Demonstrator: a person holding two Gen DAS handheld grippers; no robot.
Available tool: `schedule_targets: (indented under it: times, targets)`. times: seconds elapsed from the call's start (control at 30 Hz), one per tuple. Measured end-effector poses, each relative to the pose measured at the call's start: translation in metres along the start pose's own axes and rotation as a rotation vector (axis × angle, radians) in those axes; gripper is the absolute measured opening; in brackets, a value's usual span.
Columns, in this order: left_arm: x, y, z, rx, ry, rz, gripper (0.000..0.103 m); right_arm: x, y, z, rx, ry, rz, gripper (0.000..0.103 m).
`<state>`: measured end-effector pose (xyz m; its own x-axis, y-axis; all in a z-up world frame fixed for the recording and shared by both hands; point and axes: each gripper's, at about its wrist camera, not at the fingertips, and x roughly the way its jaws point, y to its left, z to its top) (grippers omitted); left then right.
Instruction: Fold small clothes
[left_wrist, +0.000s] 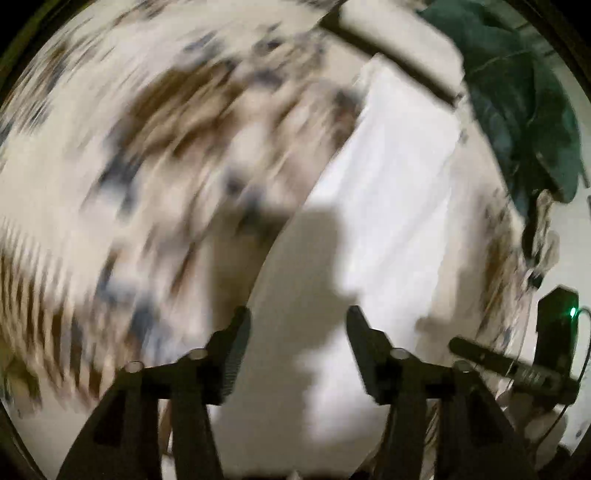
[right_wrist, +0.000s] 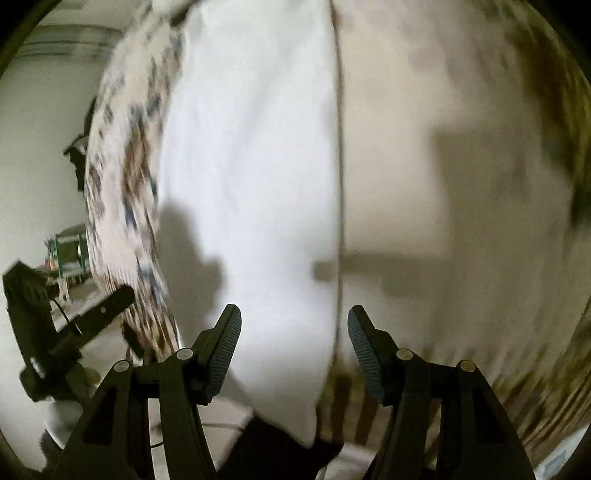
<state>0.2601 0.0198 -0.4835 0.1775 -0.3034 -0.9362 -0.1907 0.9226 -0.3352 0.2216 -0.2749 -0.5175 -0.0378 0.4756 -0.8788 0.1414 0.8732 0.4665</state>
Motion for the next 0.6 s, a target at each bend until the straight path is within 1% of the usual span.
schedule_targets:
  times: [0.03,0.07,0.1,0.13,0.17,0.2,0.23,0.27,0.3,0.37,0.43,0.47,0.5,0.53,0.57,0.6]
  targets:
    - [0.006,-0.008,0.027,0.009,-0.013,-0.034,0.056,-0.008,0.001,0.024,-0.001,-0.034,-0.009,0.062]
    - [0.012,-0.009,0.047,0.02,-0.021,-0.056,0.056,-0.014,0.001,0.05,0.0,-0.071,-0.018,0.062]
    - [0.024,-0.02,0.077,0.039,-0.032,-0.087,0.056,-0.023,-0.006,0.077,0.006,-0.101,-0.023,0.062]
    - [0.038,-0.031,0.108,0.064,-0.034,-0.115,0.056,-0.026,-0.009,0.102,0.015,-0.128,-0.027,0.062]
    - [0.055,-0.043,0.135,0.085,-0.028,-0.132,0.056,-0.029,-0.013,0.131,0.028,-0.152,-0.033,0.062]
    - [0.071,-0.05,0.161,0.109,-0.017,-0.143,0.056,-0.029,-0.016,0.153,0.04,-0.165,-0.04,0.062]
    - [0.079,-0.052,0.169,0.127,-0.004,-0.156,0.056,-0.03,-0.021,0.179,0.059,-0.178,-0.037,0.062]
    - [0.097,-0.059,0.194,0.156,0.012,-0.156,0.056,-0.028,-0.027,0.208,0.084,-0.193,-0.02,0.062]
    - [0.108,-0.063,0.208,0.173,0.025,-0.163,0.056,-0.028,-0.034,0.227,0.097,-0.198,-0.009,0.062]
    - [0.127,-0.066,0.228,0.184,0.053,-0.195,0.056,-0.02,-0.047,0.273,0.131,-0.193,0.016,0.062]
    - [0.145,-0.066,0.243,0.175,0.089,-0.228,0.056,-0.01,-0.059,0.304,0.173,-0.189,0.053,0.062]
    - [0.15,-0.065,0.247,0.165,0.101,-0.244,0.056,-0.008,-0.067,0.315,0.201,-0.204,0.069,0.059]
    - [0.154,-0.063,0.252,0.153,0.104,-0.266,0.056,-0.008,-0.072,0.322,0.221,-0.229,0.069,0.038]
    - [0.155,-0.062,0.255,0.138,0.103,-0.285,0.056,-0.011,-0.078,0.328,0.24,-0.246,0.07,0.028]
    - [0.156,-0.061,0.258,0.124,0.105,-0.307,0.056,-0.014,-0.083,0.334,0.269,-0.26,0.076,0.025]
    - [0.157,-0.059,0.261,0.114,0.111,-0.323,0.056,-0.019,-0.089,0.337,0.302,-0.277,0.096,0.025]
